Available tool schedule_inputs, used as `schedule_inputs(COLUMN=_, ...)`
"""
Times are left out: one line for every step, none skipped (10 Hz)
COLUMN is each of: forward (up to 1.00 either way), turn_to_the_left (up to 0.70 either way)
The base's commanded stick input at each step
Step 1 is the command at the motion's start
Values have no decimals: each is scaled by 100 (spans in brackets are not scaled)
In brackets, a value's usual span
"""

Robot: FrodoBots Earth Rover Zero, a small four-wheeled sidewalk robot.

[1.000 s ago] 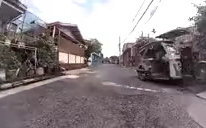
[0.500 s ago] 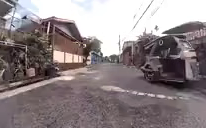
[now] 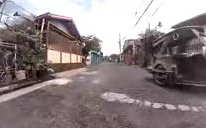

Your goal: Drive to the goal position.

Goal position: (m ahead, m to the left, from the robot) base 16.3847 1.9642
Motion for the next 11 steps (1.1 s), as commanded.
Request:
schedule_inputs(forward=100, turn_to_the_left=0)
schedule_inputs(forward=100, turn_to_the_left=0)
schedule_inputs(forward=100, turn_to_the_left=0)
schedule_inputs(forward=100, turn_to_the_left=-20)
schedule_inputs(forward=100, turn_to_the_left=-25)
schedule_inputs(forward=100, turn_to_the_left=0)
schedule_inputs(forward=100, turn_to_the_left=0)
schedule_inputs(forward=100, turn_to_the_left=0)
schedule_inputs(forward=100, turn_to_the_left=0)
schedule_inputs(forward=100, turn_to_the_left=0)
schedule_inputs(forward=100, turn_to_the_left=0)
